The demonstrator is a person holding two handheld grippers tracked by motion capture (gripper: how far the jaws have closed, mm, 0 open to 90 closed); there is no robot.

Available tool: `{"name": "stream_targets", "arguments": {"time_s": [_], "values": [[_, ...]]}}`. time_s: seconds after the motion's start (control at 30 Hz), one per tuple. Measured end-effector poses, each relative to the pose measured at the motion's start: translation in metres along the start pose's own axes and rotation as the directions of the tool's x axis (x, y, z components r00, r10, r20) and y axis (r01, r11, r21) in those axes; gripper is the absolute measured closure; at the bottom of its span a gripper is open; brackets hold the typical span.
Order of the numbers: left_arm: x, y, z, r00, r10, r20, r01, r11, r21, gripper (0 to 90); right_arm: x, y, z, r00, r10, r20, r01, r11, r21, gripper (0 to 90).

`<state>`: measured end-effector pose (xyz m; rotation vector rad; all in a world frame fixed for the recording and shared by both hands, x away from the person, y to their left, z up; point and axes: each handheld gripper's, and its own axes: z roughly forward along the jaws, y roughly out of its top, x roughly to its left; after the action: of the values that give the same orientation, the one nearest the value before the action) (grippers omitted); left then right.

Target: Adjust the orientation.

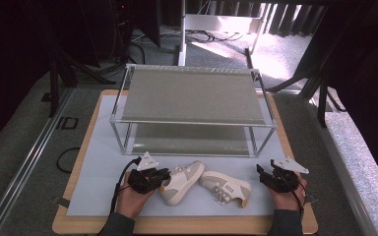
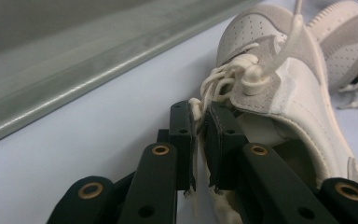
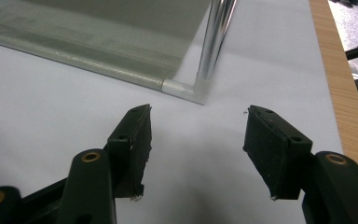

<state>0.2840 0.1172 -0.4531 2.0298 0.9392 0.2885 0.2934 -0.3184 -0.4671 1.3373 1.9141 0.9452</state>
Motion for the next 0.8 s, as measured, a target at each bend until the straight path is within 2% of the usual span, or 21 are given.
{"name": "stream_targets", "arguments": {"time_s": [0.07,0.17,0.27,0.3,0.33,0.43,0.57,0.73,0.8], "values": [[0.001,0.0,-0.002,1.0,-0.003,-0.006,0.003,1.0,-0.004,81.2,0.0,0.0,0.0,1.0,-0.001,0.0,0.001,1.0,0.0,40.9],[0.007,0.0,-0.013,0.9983,-0.044,-0.038,0.043,0.9985,-0.034,81.6,0.0,0.0,0.0,1.0,-0.002,-0.001,0.002,1.0,-0.001,41.1],[0.01,0.0,-0.018,0.9965,-0.057,-0.062,0.054,0.9975,-0.046,81.9,0.001,0.0,0.0,1.0,-0.002,-0.001,0.002,1.0,-0.001,41.2],[0.014,0.0,-0.024,0.9936,-0.077,-0.082,0.072,0.9959,-0.054,81.9,0.001,0.0,0.0,1.0,-0.004,-0.001,0.004,1.0,-0.001,41.3],[0.016,-0.001,-0.026,0.9927,-0.085,-0.085,0.08,0.995,-0.06,82.0,0.002,0.0,0.0,1.0,-0.008,-0.002,0.008,1.0,0.001,41.3],[0.019,-0.003,-0.033,0.9901,-0.095,-0.103,0.089,0.994,-0.064,82.1,0.002,0.0,0.001,0.9999,-0.013,-0.005,0.013,1.0,-0.002,41.5],[0.022,-0.004,-0.037,0.9895,-0.097,-0.107,0.091,0.9939,-0.063,82.0,0.003,0.001,0.0,0.9998,-0.02,-0.002,0.02,1.0,-0.001,41.6],[0.019,-0.003,-0.035,0.9931,-0.091,-0.073,0.087,0.9941,-0.065,80.9,0.005,0.001,0.0,0.9996,-0.027,-0.006,0.027,1.0,-0.004,41.6],[0.016,-0.002,-0.034,0.9954,-0.085,-0.044,0.082,0.9941,-0.071,79.9,0.005,0.002,-0.001,0.9995,-0.03,-0.007,0.03,1.0,-0.006,41.6]]}}
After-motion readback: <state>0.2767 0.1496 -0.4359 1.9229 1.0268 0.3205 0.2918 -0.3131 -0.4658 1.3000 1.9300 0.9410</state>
